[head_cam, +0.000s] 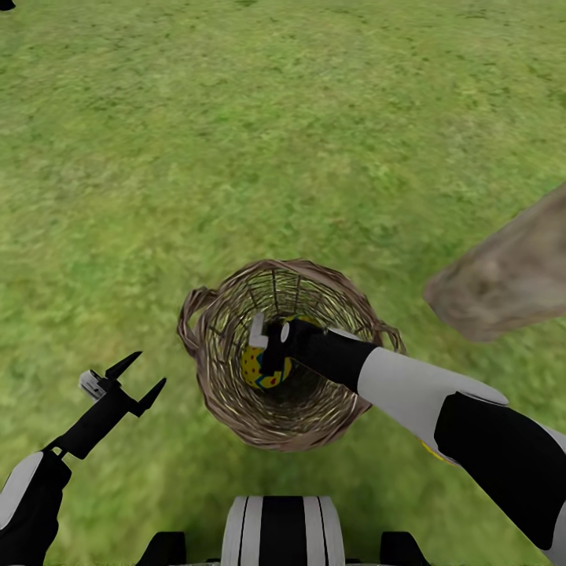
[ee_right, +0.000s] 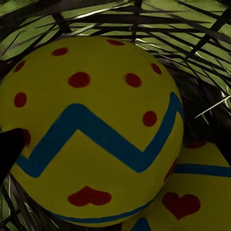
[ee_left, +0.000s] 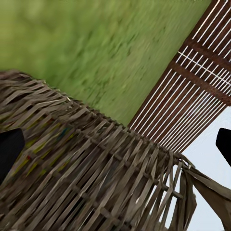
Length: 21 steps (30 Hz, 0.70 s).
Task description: Take the three Easter eggs out of the wicker basket on the lawn in the garden, then place them on the lawn next to a single tree (choose any tree) so that all three eggs are next to the same tree and none are left in the basket.
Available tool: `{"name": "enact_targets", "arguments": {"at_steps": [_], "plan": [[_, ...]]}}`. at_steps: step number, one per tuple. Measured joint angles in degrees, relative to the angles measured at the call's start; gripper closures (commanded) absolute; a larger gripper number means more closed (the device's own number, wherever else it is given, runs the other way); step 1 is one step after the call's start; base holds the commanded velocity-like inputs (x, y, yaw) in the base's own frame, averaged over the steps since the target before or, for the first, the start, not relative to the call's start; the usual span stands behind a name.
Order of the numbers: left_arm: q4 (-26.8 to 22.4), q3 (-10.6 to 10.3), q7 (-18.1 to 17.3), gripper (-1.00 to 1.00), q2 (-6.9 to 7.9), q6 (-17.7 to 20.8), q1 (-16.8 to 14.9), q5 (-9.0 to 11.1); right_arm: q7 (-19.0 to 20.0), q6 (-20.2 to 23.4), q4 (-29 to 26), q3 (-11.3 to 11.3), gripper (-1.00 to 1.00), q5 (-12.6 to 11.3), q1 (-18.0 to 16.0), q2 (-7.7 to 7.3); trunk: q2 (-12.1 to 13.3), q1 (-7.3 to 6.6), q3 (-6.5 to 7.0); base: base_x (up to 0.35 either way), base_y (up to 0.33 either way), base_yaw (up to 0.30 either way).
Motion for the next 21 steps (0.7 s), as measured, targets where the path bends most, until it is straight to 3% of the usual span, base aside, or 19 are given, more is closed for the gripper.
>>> {"name": "enact_targets", "arguments": {"at_steps": [21], "plan": [[0.07,0.0,-0.01,-1.0,0.09,0.0,0.01,-0.02,0.1,0.29,-0.33,-0.03,-1.0,0.1,0.68,-0.02,-0.12,0.18,-1.76,0.0,0.0,0.0]]}}
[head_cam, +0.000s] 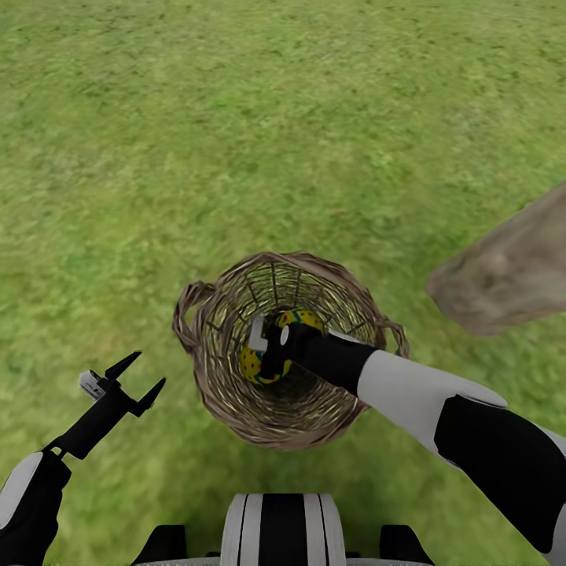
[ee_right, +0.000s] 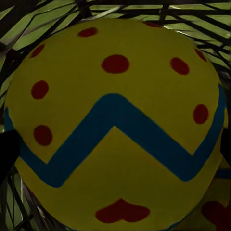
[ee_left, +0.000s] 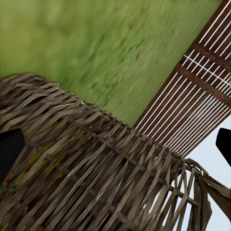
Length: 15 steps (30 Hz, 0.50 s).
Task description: Take the three Easter eggs out of the wicker basket on the lawn in the garden, then place them on the lawn next to a single tree (choose any tree) so that all three eggs are next to the same tree and none are left in the basket.
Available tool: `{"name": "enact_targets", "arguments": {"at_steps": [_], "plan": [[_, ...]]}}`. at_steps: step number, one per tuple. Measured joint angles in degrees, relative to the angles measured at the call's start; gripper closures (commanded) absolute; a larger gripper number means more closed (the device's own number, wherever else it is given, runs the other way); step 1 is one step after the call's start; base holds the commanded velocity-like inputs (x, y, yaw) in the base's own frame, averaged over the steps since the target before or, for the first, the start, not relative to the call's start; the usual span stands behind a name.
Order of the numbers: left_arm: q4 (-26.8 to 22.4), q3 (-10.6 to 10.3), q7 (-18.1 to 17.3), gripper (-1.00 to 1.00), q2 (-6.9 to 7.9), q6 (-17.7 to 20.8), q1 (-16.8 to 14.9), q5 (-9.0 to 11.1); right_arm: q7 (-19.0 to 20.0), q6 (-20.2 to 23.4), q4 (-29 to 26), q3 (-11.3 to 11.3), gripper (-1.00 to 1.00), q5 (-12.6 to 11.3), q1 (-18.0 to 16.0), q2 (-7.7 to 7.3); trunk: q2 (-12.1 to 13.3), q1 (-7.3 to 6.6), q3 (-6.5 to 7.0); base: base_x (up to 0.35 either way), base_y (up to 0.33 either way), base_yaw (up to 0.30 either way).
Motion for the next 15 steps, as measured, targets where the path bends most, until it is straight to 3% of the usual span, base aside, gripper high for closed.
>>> {"name": "enact_targets", "arguments": {"at_steps": [7,8,15], "plan": [[1.13,0.0,0.01,-1.0,0.01,0.08,0.01,0.11,0.11,0.24,-0.86,0.1,-1.0,-0.27,-0.46,-0.29,-0.03,0.04,-0.44,0.0,0.0,0.0],[1.12,0.0,0.01,-1.0,0.01,0.08,0.01,0.11,0.12,0.23,-0.87,0.09,1.0,-0.26,-0.46,-0.3,-0.03,0.04,-0.44,0.0,0.0,0.0],[1.15,0.01,-0.08,-1.0,-0.02,0.09,0.01,0.25,0.21,0.47,-1.52,0.18,1.0,-0.5,-1.01,-0.37,-0.06,0.08,-0.88,0.0,0.0,0.0]]}}
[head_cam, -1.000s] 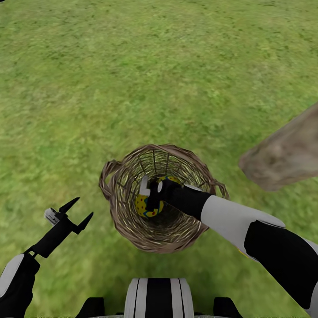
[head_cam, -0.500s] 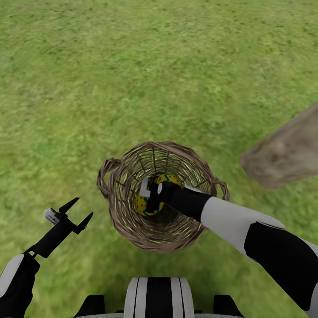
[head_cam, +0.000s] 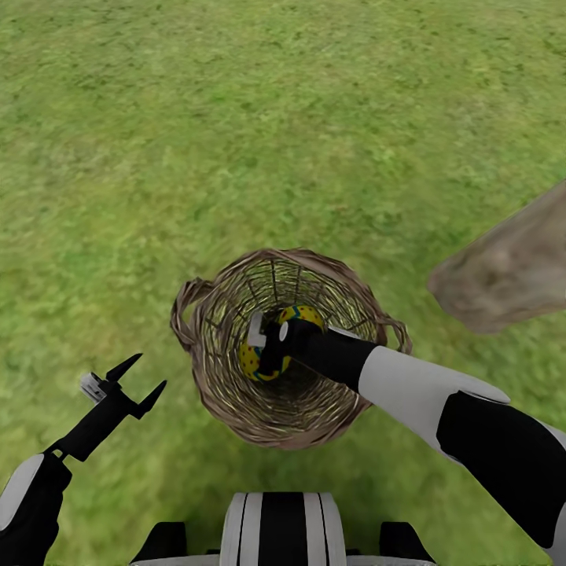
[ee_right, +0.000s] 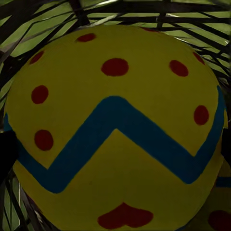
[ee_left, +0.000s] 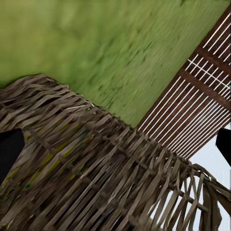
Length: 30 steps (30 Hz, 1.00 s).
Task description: Take the three Easter eggs out of the wicker basket on the lawn in the garden, then place them on the lawn next to a single tree (choose any tree) so that all three eggs are next to the same tree and none are left in the basket.
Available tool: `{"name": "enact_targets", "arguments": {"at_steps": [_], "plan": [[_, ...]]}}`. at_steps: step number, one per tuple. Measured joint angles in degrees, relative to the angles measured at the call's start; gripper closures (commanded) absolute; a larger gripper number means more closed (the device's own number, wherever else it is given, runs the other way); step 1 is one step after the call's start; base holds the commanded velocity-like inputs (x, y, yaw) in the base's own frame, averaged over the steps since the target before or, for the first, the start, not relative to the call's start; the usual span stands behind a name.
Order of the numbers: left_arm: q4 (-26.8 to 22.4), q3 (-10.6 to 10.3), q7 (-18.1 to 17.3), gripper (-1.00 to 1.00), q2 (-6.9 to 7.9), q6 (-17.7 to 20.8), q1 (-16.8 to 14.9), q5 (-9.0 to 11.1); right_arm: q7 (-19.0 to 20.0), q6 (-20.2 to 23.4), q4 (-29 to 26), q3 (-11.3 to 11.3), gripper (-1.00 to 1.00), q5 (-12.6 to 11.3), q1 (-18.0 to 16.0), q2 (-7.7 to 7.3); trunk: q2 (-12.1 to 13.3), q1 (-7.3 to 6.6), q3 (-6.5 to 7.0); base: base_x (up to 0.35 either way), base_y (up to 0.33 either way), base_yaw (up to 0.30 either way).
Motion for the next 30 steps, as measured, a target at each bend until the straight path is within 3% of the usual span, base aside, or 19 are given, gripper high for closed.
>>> {"name": "enact_targets", "arguments": {"at_steps": [6,11,30], "plan": [[-0.09,-0.02,0.07,-1.0,0.04,0.18,-0.02,0.04,-0.39,-0.65,0.45,-0.26,1.0,0.83,1.04,-0.03,0.05,-0.05,0.65,0.0,0.0,0.0],[-0.08,-0.02,0.08,-1.0,0.03,0.19,-0.03,0.04,-0.2,-0.25,1.93,-0.27,1.0,-0.52,1.16,-0.02,0.09,-0.12,1.31,0.0,0.0,0.0],[-0.08,-0.02,0.1,-1.0,0.02,0.27,-0.02,0.02,-0.35,-0.37,2.33,-0.16,1.0,0.36,1.2,-0.14,0.14,-0.19,1.98,0.0,0.0,0.0]]}}
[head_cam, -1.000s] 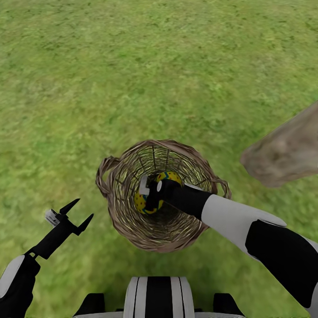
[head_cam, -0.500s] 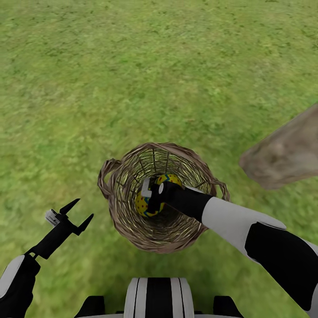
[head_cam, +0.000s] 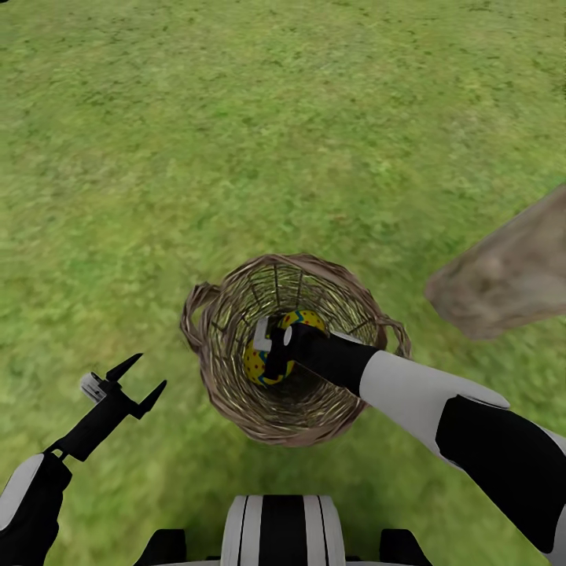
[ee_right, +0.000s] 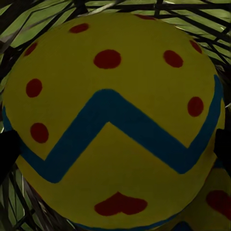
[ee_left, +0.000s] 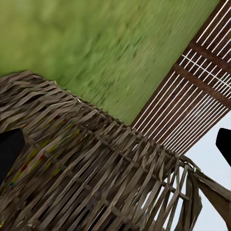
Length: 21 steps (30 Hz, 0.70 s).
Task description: Take the three Easter eggs out of the wicker basket on the lawn in the garden, then place them on the lawn next to a single tree (choose any tree) so that all three eggs are next to the same tree and none are left in the basket.
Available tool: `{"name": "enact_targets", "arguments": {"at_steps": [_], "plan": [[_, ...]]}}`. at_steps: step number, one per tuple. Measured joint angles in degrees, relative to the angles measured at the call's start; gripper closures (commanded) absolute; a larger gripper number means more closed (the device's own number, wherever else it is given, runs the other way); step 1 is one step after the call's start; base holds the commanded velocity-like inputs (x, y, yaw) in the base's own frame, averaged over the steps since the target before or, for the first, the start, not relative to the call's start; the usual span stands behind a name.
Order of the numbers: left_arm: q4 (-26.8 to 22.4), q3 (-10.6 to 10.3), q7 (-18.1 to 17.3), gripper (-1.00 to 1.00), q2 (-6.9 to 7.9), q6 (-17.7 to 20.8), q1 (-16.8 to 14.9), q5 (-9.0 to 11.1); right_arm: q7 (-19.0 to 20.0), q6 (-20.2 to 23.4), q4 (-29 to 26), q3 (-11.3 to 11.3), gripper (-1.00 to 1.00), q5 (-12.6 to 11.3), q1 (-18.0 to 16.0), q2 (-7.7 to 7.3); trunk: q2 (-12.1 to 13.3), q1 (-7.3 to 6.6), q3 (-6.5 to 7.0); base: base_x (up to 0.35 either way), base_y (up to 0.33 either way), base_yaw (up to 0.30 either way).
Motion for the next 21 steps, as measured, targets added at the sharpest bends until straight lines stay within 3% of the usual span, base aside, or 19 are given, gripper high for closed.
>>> {"name": "enact_targets", "arguments": {"at_steps": [21], "plan": [[0.0,0.0,0.0,-1.0,-0.09,-0.09,0.0,-0.1,0.27,-0.03,-0.32,0.01,1.0,0.1,-0.06,0.08,0.07,-0.13,1.1,0.0,0.0,0.0]]}}
